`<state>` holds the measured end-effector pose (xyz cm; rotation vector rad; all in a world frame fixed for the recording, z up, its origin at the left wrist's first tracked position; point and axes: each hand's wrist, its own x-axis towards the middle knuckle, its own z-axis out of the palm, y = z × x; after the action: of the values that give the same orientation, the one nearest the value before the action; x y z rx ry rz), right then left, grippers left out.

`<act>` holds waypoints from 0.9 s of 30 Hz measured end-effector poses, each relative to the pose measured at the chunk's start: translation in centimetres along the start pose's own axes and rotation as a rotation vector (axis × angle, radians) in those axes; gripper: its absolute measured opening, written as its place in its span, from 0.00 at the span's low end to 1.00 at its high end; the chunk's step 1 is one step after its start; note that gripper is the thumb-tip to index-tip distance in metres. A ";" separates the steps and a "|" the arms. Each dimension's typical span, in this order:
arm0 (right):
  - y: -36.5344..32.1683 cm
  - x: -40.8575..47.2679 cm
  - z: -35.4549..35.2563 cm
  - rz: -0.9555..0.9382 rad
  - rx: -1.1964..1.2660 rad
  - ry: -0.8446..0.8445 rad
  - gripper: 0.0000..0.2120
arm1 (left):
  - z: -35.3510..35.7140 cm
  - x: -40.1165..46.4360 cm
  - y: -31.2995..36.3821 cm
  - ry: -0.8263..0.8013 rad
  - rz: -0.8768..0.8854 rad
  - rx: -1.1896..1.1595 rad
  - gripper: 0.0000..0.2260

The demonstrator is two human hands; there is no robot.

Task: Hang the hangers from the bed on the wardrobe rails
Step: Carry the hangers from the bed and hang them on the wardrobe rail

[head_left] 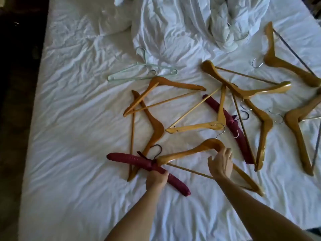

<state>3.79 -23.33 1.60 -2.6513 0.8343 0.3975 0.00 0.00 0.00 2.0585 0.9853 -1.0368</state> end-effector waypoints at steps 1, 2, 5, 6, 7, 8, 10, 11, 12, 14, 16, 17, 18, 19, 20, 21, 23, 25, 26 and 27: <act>0.5 0.7 0.4 0.007 0.019 0.033 0.29 | 0.9 0.7 0.1 -0.001 -0.037 -0.072 0.25; 0.9 1.2 0.5 0.027 0.041 0.065 0.30 | 1.5 1.0 0.3 0.024 -0.081 -0.147 0.26; 2.3 3.1 1.1 0.097 0.081 0.052 0.24 | 2.9 1.9 0.4 0.080 -0.150 -0.380 0.28; 2.8 3.5 1.2 0.118 0.091 0.040 0.20 | 3.1 1.9 0.3 0.093 -0.156 -0.442 0.28; 3.2 3.8 1.2 0.124 0.100 0.041 0.17 | 3.3 2.0 0.0 0.107 -0.152 -0.497 0.27; 3.3 3.6 0.9 0.126 0.110 0.048 0.15 | 3.2 1.7 -0.3 0.112 -0.139 -0.539 0.27; 3.7 2.6 0.0 0.108 0.146 0.050 0.13 | 2.5 0.9 -1.3 0.114 -0.099 -0.586 0.25; 3.6 1.6 -0.7 0.089 0.176 0.043 0.12 | 1.9 0.2 -1.8 0.116 -0.080 -0.588 0.24; 3.4 0.5 -1.6 0.069 0.202 0.032 0.11 | 1.2 -0.6 -2.2 0.117 -0.061 -0.589 0.22; 2.8 -2.3 -3.2 0.012 0.219 0.002 0.09 | -0.3 -2.3 -3.0 0.098 -0.067 -0.622 0.18; 2.0 -5.6 -5.0 -0.043 0.268 -0.031 0.09 | -2.4 -4.2 -3.4 0.023 -0.110 -0.690 0.18; 1.5 -7.3 -5.9 -0.051 0.325 -0.047 0.08 | -3.6 -5.3 -3.5 -0.021 -0.120 -0.713 0.19; 0.8 -8.9 -6.8 -0.053 0.378 -0.067 0.06 | -4.8 -6.2 -3.6 -0.053 -0.126 -0.719 0.18; 0.2 -10.5 -7.7 -0.063 0.421 -0.090 0.05 | -6.1 -7.2 -3.8 -0.073 -0.142 -0.706 0.17; -0.6 -12.0 -8.6 -0.081 0.453 -0.121 0.06 | -7.3 -7.9 -4.1 -0.084 -0.158 -0.695 0.15; -1.3 -13.5 -9.3 -0.102 0.483 -0.167 0.07 | -8.5 -8.9 -4.5 -0.093 -0.170 -0.677 0.14; -2.8 -16.1 -10.8 -0.150 0.525 -0.268 0.08 | -10.6 -10.7 -5.3 -0.108 -0.157 -0.650 0.11; -4.2 -18.7 -12.4 -0.229 0.553 -0.369 0.10 | -12.2 -12.7 -6.4 -0.114 -0.113 -0.657 0.10; -5.0 -19.9 -13.2 -0.256 0.580 -0.420 0.11 | -12.8 -13.7 -7.0 -0.107 -0.078 -0.672 0.10; -5.7 -21.1 -14.0 -0.270 0.614 -0.471 0.12 | -13.4 -14.7 -7.6 -0.095 -0.047 -0.687 0.11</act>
<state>-7.22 -13.80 23.12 -1.9480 0.3609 0.5580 -7.31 9.47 17.61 1.4155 1.1453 -0.6762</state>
